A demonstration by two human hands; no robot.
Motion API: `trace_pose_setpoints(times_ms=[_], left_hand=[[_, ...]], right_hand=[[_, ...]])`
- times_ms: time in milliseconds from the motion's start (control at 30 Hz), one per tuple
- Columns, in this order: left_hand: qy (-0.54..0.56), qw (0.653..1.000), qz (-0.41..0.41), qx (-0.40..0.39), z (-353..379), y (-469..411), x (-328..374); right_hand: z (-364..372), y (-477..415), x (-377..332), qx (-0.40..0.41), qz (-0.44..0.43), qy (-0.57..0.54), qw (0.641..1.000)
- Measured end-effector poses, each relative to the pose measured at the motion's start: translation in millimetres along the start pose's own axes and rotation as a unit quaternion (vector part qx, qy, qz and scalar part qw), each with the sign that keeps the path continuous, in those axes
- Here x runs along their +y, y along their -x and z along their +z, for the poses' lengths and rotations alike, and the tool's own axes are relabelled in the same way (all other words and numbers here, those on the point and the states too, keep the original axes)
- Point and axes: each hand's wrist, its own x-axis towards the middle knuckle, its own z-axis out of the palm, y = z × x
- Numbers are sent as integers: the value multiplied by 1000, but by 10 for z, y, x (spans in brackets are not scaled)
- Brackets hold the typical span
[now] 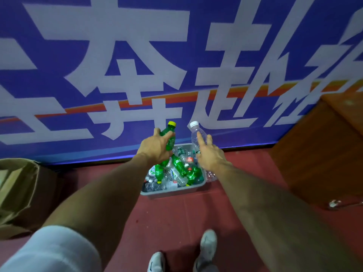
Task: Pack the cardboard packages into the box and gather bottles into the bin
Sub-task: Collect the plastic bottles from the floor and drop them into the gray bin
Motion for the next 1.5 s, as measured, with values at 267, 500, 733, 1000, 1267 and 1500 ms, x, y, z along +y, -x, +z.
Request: trace_pose_setpoints(times_ms=[267,500,733,1000,1267,1500], left_hand=[[14,997,-75,-33,742,-778,27],[23,995,-97,-25,2043,-1196,-236],[-21,995,-93,-26,3894,-1604,-803],[-54,998,-33,9,5152,-1999,-1216],[-41,998,-48,-11,5374,-1966,-1224],[-37,998,-44,-28,5345,-1942,-1266]], right_hand=[[325,-1061,439,-54,-75,36,995],[1231,-1943,1008,-40,-65,51,996],[3064,-2793,1248,-39,-104,59,992],[4229,-3291,1573,68,-66,17,995],[4532,-3078,1578,65,-20,-75,995],[4581,-3094,1567,71,-18,-89,993]])
